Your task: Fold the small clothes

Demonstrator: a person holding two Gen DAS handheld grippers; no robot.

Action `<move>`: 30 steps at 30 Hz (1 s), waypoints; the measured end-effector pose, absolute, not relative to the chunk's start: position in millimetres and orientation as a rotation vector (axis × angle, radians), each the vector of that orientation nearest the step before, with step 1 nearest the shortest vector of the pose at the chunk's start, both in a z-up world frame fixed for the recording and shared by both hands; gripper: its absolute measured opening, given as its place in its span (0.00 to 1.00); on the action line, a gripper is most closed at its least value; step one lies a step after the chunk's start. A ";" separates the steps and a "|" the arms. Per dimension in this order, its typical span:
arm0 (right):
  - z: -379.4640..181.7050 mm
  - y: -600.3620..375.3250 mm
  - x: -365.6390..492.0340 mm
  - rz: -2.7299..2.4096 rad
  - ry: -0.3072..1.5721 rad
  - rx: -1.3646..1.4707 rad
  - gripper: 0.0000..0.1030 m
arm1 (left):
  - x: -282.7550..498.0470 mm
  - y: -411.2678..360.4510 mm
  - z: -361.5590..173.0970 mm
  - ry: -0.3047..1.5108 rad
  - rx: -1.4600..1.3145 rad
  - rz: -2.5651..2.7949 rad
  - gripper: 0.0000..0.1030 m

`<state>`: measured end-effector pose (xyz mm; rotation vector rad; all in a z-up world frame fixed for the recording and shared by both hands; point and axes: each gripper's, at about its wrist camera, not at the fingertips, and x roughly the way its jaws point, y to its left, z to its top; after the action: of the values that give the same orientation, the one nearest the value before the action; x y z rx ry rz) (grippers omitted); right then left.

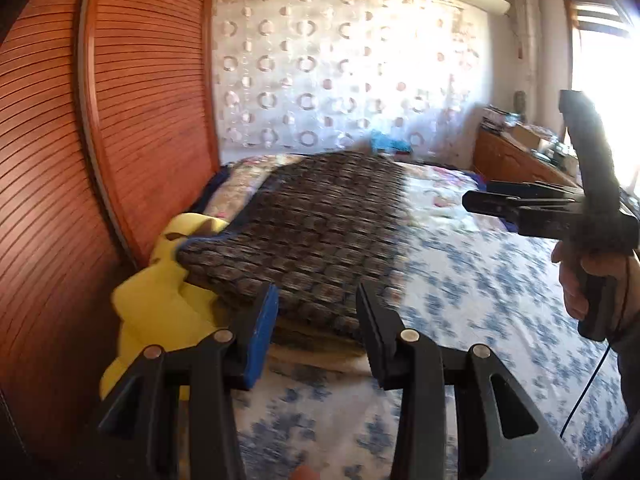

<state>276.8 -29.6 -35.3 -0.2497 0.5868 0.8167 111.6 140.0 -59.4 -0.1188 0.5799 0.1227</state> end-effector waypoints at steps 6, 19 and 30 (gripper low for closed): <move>-29.6 -91.0 232.3 0.766 0.563 -0.199 0.85 | 107.5 94.1 -58.2 0.577 -0.099 0.019 0.38; -26.6 -204.0 153.4 0.483 0.527 -0.145 0.89 | 92.5 24.9 -50.1 0.581 -0.081 -0.083 0.39; -1.3 -257.2 111.2 0.380 0.453 -0.097 0.89 | 78.1 9.0 -14.8 0.539 -0.065 -0.087 0.39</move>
<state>111.2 -257.2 -1.3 -0.0966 0.4534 0.3800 78.1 9.0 -14.8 -0.0646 0.5390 -0.0870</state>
